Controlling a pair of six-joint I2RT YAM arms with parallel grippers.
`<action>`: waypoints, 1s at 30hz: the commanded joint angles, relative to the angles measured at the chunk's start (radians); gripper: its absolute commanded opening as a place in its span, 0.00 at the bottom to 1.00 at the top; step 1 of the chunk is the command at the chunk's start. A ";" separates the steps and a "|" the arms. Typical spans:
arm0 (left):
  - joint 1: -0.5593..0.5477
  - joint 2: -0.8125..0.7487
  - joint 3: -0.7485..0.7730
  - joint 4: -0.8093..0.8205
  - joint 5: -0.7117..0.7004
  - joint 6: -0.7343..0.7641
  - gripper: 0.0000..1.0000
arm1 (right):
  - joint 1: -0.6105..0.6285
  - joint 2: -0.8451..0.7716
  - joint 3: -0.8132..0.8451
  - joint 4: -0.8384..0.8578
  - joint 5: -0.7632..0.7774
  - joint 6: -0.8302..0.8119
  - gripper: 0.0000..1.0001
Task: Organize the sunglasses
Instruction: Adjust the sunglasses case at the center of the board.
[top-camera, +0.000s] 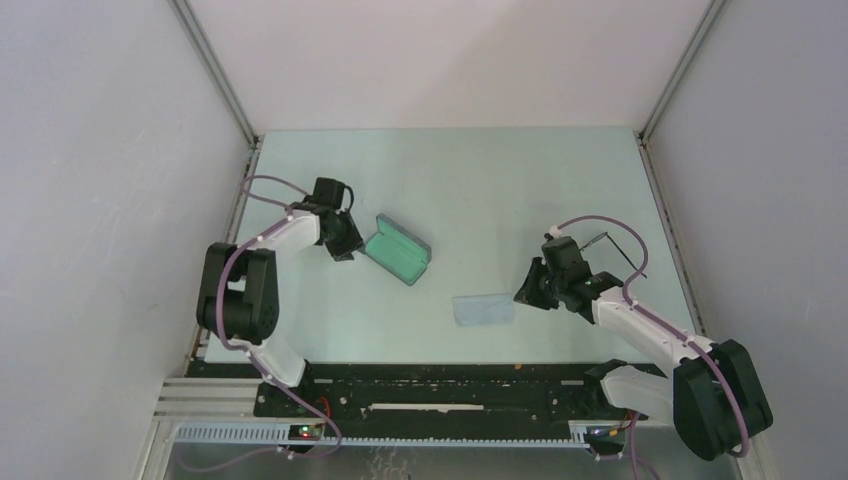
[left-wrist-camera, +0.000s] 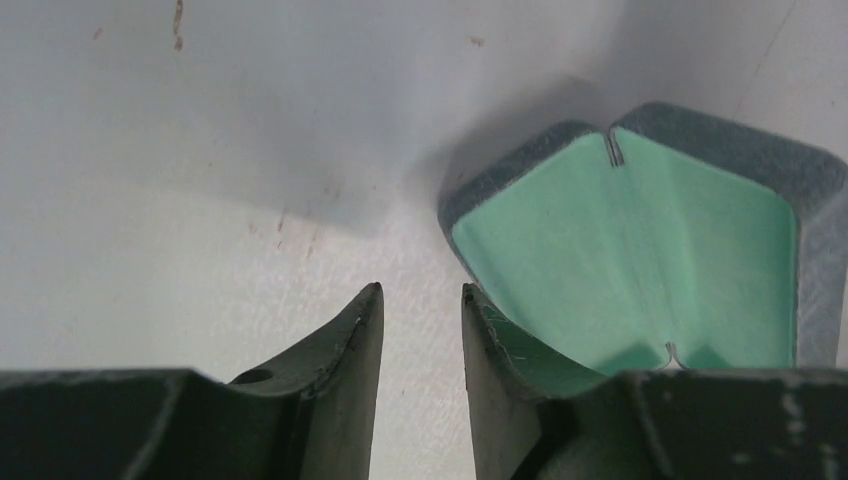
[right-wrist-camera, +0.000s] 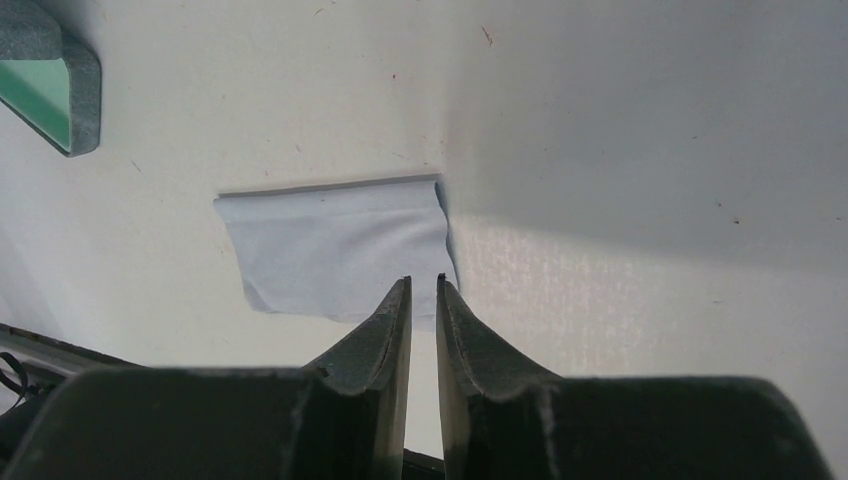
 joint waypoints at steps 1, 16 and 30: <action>0.013 0.036 0.101 0.047 -0.002 -0.002 0.39 | -0.004 -0.015 0.015 -0.003 0.002 -0.019 0.23; 0.061 0.236 0.216 0.008 -0.002 -0.004 0.35 | -0.004 -0.020 0.015 -0.006 -0.012 -0.026 0.23; -0.022 0.104 0.058 -0.018 -0.016 0.032 0.34 | -0.067 -0.013 0.015 -0.023 -0.007 -0.052 0.24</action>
